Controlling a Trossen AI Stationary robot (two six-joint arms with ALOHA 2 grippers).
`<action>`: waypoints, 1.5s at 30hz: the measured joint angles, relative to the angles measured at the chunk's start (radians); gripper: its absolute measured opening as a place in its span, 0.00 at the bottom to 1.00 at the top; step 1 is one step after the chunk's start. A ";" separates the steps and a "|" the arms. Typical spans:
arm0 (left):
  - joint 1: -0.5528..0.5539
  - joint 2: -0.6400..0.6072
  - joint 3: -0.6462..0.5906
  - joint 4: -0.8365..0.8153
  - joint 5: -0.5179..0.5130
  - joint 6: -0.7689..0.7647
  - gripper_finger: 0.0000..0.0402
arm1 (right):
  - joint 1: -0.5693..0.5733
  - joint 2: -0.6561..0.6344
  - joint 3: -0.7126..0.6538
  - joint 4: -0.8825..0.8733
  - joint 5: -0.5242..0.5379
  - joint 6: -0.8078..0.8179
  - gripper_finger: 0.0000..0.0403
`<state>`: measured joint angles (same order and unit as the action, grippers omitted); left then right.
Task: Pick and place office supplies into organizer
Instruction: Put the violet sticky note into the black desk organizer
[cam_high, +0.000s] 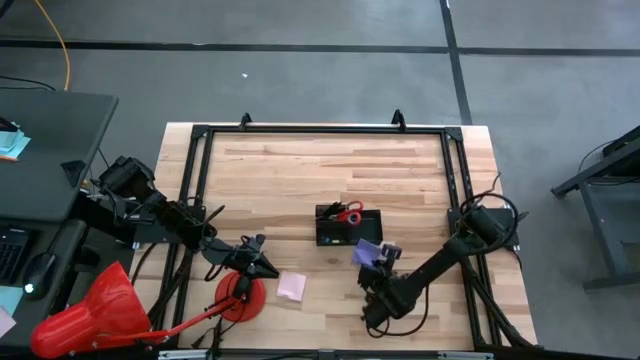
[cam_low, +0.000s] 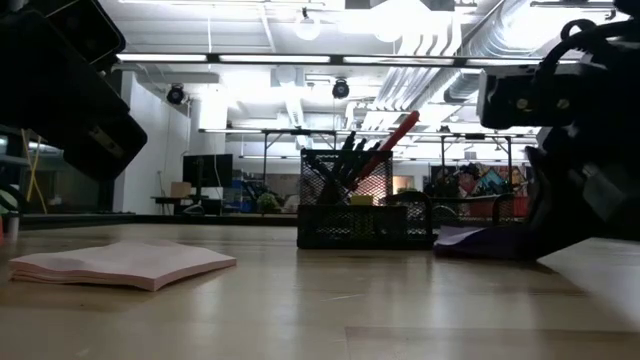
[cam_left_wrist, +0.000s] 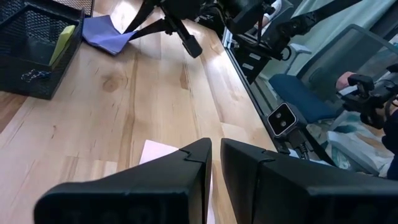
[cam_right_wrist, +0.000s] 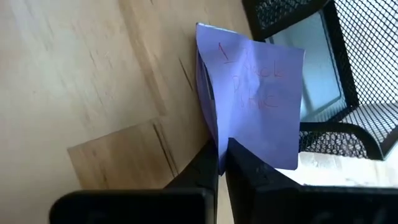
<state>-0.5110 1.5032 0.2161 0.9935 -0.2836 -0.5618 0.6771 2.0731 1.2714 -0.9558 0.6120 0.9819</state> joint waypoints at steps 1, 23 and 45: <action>0.000 0.000 0.000 0.000 0.000 0.000 0.07 | 0.008 0.001 0.005 0.000 0.004 0.006 0.02; 0.000 0.000 0.000 0.003 -0.002 -0.001 0.07 | 0.031 -0.002 0.238 -0.463 0.161 0.116 0.00; 0.000 0.000 0.000 -0.001 -0.003 -0.006 0.07 | -0.193 -0.003 0.224 -0.388 0.040 -0.266 0.00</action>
<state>-0.5110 1.5036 0.2161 0.9930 -0.2871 -0.5680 0.4836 2.0701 1.4952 -1.3440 0.6519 0.7156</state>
